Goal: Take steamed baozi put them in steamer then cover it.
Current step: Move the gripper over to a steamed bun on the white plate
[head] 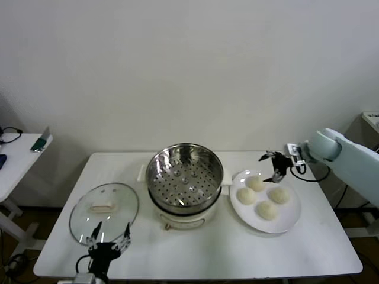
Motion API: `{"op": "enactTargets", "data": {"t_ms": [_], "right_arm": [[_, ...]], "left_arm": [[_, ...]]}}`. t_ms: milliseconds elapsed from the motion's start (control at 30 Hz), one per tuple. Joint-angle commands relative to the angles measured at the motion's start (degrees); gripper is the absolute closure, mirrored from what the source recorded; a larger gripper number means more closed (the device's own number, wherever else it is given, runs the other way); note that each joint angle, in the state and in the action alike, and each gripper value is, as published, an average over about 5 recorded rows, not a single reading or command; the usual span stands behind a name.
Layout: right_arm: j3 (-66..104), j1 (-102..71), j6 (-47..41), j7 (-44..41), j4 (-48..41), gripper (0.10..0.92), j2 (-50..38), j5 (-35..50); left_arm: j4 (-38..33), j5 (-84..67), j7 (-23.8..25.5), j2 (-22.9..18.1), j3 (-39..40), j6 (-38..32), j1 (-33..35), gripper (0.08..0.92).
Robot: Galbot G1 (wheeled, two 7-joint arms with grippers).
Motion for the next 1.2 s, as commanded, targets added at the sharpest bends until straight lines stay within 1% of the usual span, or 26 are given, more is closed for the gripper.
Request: {"op": "enactTargets", "data": {"t_ms": [33, 267, 867, 967, 1200], "right_arm": [[-10.85, 5.69, -4.19, -3.82, -13.49, 0.203, 11.16, 1.31], [-4.65, -1.63, -4.33, -2.66, -19.64, 0.203, 15.65, -1.96], [0.39, -6.64, -1.76, -2.76, -26.5, 0.211, 19.01, -4.73], [0.74, -7.09, -1.5, -2.77, -26.74, 0.262, 19.12, -4.74], [0.8, -7.14, -0.81, -2.88, -26.46, 0.456, 19.13, -4.86]], "left_arm": [[0.34, -0.32, 0.02, 0.04, -0.19, -0.04, -0.07, 0.177], [0.6, -0.81, 0.0, 0.31, -0.68, 0.07, -0.03, 0.177], [1.49, -0.82, -0.06, 0.59, -0.56, 0.04, -0.5, 0.177], [1.4, -0.8, -0.07, 0.61, -0.51, 0.06, -0.39, 0.177], [0.93, -0.66, -0.07, 0.66, -0.51, 0.03, 0.01, 0.177]]}}
